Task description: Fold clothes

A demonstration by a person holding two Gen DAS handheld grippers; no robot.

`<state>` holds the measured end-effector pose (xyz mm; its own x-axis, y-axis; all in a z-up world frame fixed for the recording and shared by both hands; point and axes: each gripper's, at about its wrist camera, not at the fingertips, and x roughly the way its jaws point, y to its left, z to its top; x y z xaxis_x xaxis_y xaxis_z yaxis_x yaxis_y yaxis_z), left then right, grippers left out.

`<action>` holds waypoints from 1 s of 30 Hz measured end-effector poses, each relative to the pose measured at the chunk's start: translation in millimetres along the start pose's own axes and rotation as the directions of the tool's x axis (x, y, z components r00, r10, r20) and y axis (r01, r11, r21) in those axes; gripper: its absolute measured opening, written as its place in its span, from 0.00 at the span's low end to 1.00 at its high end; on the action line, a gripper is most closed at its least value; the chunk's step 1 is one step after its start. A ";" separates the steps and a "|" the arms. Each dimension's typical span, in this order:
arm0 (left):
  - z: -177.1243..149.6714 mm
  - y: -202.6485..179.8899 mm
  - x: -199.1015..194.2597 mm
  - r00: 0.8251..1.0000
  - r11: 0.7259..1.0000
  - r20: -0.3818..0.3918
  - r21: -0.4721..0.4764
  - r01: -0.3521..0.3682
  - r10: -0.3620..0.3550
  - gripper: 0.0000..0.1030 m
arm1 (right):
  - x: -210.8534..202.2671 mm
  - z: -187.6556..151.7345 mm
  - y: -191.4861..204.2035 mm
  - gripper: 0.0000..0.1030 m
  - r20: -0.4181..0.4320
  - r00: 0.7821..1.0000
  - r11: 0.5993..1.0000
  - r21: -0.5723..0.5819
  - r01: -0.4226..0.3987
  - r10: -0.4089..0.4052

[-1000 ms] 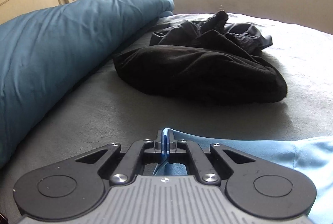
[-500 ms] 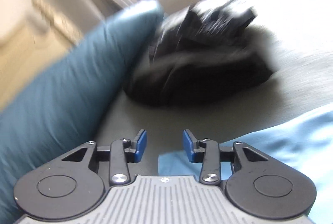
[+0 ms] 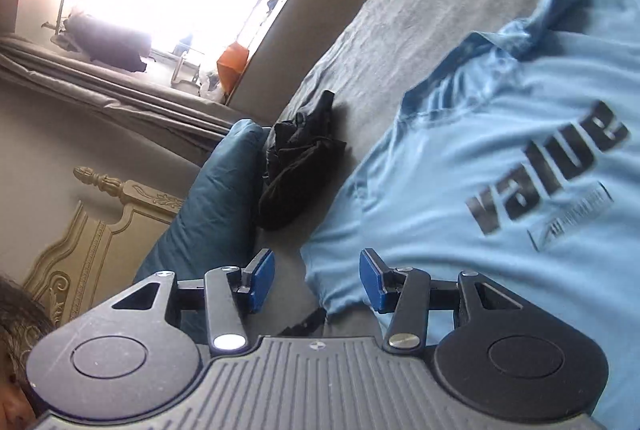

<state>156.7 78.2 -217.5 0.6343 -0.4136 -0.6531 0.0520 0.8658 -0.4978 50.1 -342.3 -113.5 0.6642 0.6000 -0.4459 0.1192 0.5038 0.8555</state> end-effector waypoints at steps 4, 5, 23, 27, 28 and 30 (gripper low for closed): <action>14.4 8.0 -2.9 0.997 0.997 0.004 0.007 -0.075 0.075 0.00 | -48.0 -53.4 -34.7 0.49 -0.007 1.000 0.995 0.102 0.013 -0.012; 18.1 7.2 0.8 0.997 0.996 -0.010 0.023 -0.082 0.082 0.00 | -55.2 -66.2 -43.4 0.49 -0.011 1.000 0.992 0.125 0.018 -0.016; -114.9 -92.6 -47.0 0.843 0.926 -0.516 0.224 0.304 -0.152 0.20 | -22.0 -226.8 -18.1 0.49 -0.157 0.893 0.784 -0.559 0.271 -0.421; -139.7 -102.1 -43.8 0.831 0.904 -0.538 0.272 0.330 -0.142 0.20 | -20.2 -239.1 -11.6 0.49 -0.141 0.893 0.737 -0.627 0.253 -0.427; -138.7 -98.8 -42.9 0.826 0.911 -0.542 0.246 0.331 -0.154 0.20 | -17.3 -243.5 -6.8 0.49 -0.139 0.895 0.715 -0.658 0.236 -0.423; -135.3 -91.1 -41.1 0.814 0.924 -0.552 0.185 0.334 -0.184 0.20 | -9.3 -252.4 1.5 0.48 -0.142 0.894 0.669 -0.714 0.205 -0.425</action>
